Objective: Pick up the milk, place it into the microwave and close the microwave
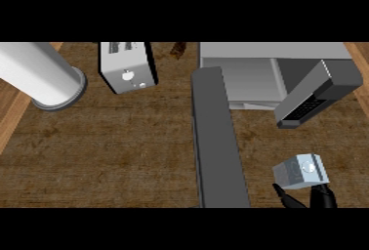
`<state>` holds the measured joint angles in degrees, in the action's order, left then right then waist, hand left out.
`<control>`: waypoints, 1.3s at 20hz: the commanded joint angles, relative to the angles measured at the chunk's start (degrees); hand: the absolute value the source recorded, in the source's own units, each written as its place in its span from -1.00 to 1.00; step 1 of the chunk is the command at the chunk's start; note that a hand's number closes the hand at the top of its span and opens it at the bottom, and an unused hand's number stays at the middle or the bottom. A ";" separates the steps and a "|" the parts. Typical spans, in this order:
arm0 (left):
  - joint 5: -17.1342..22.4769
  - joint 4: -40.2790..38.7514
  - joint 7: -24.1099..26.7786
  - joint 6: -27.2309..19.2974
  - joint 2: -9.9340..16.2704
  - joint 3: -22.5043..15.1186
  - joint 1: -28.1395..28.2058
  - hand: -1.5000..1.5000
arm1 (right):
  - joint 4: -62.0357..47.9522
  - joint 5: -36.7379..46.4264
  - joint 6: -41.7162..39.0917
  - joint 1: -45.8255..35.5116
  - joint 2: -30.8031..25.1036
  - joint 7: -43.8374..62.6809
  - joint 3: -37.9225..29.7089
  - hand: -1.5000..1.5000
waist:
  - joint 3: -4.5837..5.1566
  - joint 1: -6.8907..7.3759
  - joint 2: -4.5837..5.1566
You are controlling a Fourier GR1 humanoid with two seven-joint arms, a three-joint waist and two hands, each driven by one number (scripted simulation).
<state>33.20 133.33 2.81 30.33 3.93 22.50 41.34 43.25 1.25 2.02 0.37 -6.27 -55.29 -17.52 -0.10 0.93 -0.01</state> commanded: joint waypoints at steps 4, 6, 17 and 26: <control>9.62 6.02 -4.37 -1.31 1.63 1.15 0.22 -1.00 | -8.97 0.94 -3.29 -4.62 -1.28 -6.43 0.59 1.00 | -0.04 -0.11 0.10; 6.46 6.94 -2.20 0.56 -1.00 0.11 2.06 -1.00 | -7.96 1.54 1.11 -8.44 0.74 -2.90 1.10 1.00 | 0.00 0.44 -0.01; 6.97 6.06 -1.02 2.31 -1.48 -0.14 2.98 -1.00 | -21.43 4.60 -8.34 -21.79 -3.40 -7.46 2.83 1.00 | -0.19 1.76 0.45; 10.34 4.76 -3.70 0.76 1.10 2.16 1.08 -1.00 | -24.65 7.36 -3.12 -29.88 -0.58 -6.36 4.67 1.00 | -0.02 0.54 0.26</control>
<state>36.86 133.01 1.73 32.66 3.84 23.02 42.01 19.38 7.42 -3.02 -26.96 -7.49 -59.00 -13.64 -0.18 2.04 0.38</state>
